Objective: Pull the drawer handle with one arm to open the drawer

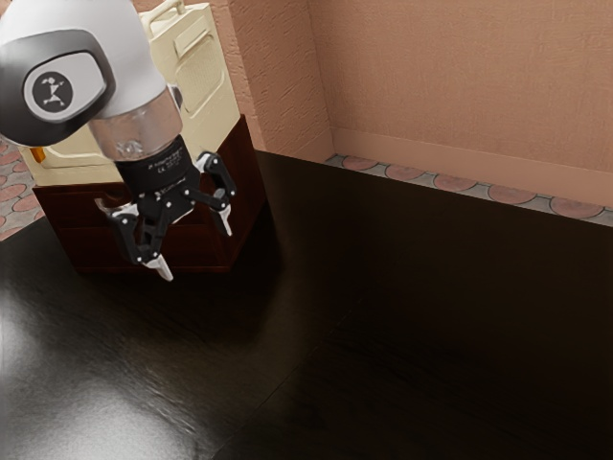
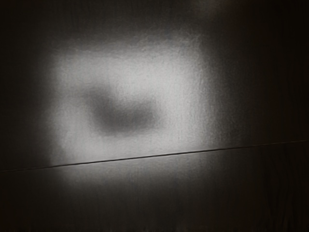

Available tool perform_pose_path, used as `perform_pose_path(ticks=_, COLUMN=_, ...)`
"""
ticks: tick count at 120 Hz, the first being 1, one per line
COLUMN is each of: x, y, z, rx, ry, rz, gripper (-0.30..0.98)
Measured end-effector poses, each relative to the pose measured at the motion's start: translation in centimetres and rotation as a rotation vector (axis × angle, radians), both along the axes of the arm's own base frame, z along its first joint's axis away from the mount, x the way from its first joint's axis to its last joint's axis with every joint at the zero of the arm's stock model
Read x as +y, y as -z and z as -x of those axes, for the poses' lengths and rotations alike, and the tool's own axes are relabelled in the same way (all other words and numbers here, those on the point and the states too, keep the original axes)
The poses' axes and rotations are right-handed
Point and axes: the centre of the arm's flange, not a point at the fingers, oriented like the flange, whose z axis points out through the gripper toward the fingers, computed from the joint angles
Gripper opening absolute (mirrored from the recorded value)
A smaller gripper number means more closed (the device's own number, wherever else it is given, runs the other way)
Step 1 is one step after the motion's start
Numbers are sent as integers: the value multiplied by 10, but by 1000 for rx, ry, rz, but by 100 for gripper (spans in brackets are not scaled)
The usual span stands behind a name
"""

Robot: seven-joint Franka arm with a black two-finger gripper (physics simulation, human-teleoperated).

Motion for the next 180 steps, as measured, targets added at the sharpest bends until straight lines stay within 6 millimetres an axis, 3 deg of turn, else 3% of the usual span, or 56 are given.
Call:
perform_pose_path(ticks=17, x=6, y=1, z=-4, rx=-21, ry=-18, rz=2, gripper=69)
perform_pose_path(ticks=32, x=40, y=-3, z=-4, rx=-48, ry=-91, rz=-7, gripper=69)
perform_pose_path(ticks=44, x=87, y=-3, z=5, rx=-53, ry=-190, rz=-25, gripper=69)
perform_pose_path(ticks=57, x=130, y=-4, z=34, rx=-53, ry=-295, rz=-43, gripper=69)
perform_pose_path(ticks=66, x=176, y=-2, z=51, rx=-47, ry=-401, rz=-64, gripper=69)
perform_pose_path(ticks=76, x=205, y=5, z=49, rx=-26, ry=-472, rz=-90, gripper=69)
perform_pose_path(ticks=97, x=227, y=16, z=23, rx=-11, ry=-506, rz=-100, gripper=69)
perform_pose_path(ticks=118, x=249, y=15, z=33, rx=-13, ry=-562, rz=-100, gripper=69)
perform_pose_path(ticks=156, x=252, y=24, z=22, rx=-43, ry=-564, rz=-87, gripper=69)
perform_pose_path(ticks=180, x=289, y=37, z=29, rx=-42, ry=-624, rz=-82, gripper=69)
